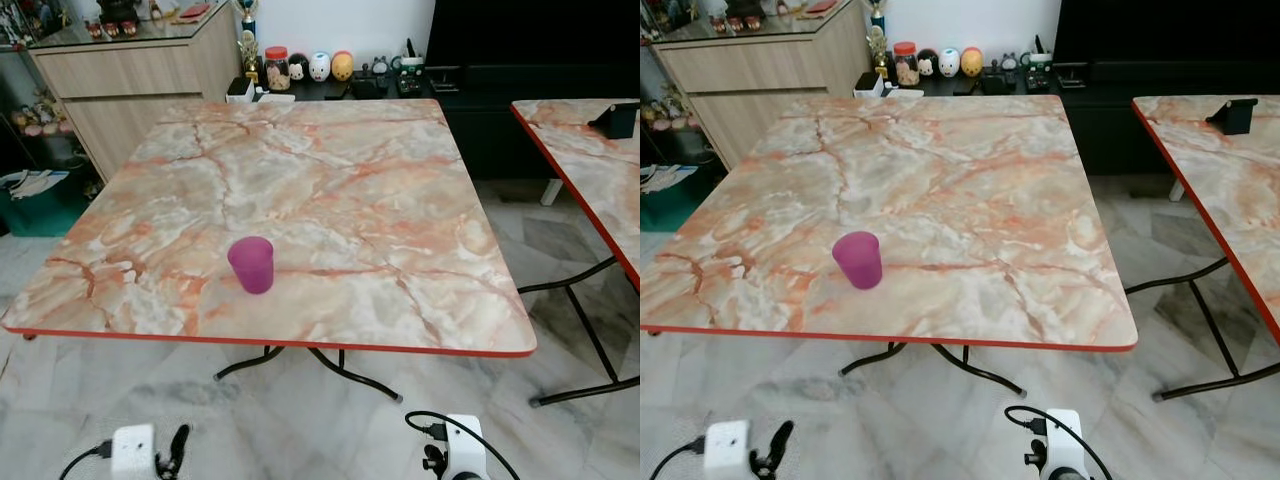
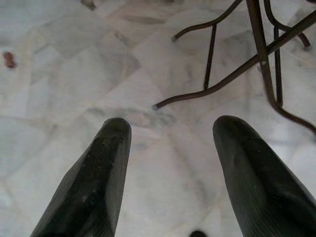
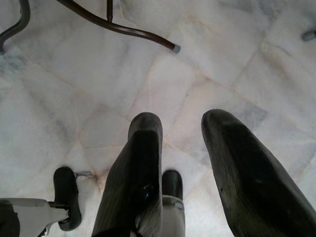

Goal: Setting the table

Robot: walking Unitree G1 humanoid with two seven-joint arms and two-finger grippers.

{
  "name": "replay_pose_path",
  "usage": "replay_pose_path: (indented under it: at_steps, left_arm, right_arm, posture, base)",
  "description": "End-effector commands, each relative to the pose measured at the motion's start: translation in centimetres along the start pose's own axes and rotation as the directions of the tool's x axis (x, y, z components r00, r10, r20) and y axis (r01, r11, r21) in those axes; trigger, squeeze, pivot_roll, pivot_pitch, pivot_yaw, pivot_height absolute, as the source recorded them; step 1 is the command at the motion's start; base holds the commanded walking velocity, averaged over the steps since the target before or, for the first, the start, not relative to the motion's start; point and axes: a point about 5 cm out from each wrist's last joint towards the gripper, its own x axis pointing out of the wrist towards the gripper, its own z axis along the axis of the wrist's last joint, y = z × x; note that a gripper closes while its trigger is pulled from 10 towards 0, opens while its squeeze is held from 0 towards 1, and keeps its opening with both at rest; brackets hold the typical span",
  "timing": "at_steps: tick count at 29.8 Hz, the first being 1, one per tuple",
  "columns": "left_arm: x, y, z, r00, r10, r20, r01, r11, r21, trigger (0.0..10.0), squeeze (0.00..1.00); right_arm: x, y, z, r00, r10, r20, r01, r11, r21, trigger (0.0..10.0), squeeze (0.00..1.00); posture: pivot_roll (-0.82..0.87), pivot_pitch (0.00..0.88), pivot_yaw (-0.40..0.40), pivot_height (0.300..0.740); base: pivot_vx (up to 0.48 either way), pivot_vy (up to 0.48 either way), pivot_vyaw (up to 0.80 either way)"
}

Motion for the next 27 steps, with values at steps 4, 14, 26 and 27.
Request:
replay_pose_path:
  at_steps: [4,14,26,27]
  left_arm:
    - [-2.1,1.0,3.0,0.989,0.027,0.143,-0.033,0.999,0.041,10.0,0.0]
    - [-1.1,1.6,17.8,0.799,0.079,0.596,-0.183,0.976,0.115,10.0,0.0]
    - [3.9,-4.5,24.8,0.796,-0.054,0.603,0.087,0.996,-0.025,10.0,0.0]
    - [4.2,-4.9,25.1,0.805,-0.052,0.592,0.095,0.995,-0.042,10.0,0.0]
  right_arm:
    - [0.2,0.4,0.7,1.0,0.009,0.004,-0.009,1.0,-0.007,10.0,0.0]
    - [0.2,0.1,0.9,1.0,0.006,0.001,-0.006,1.0,-0.018,10.0,0.0]
    - [0.2,0.1,0.7,1.0,0.002,0.0,-0.002,1.0,-0.009,10.0,0.0]
    - [0.2,0.1,0.7,1.0,0.0,0.0,0.0,1.0,-0.007,10.0,0.0]
  posture:
    - [0.0,0.0,0.046,0.74]
    - [0.02,0.0,0.03,0.74]
    - [0.0,0.0,0.042,0.74]
    - [0.0,0.0,0.041,0.74]
  base:
    - [0.0,0.0,0.0]
    - [0.0,0.0,0.0]
    - [0.0,0.0,0.0]
    - [0.0,0.0,0.0]
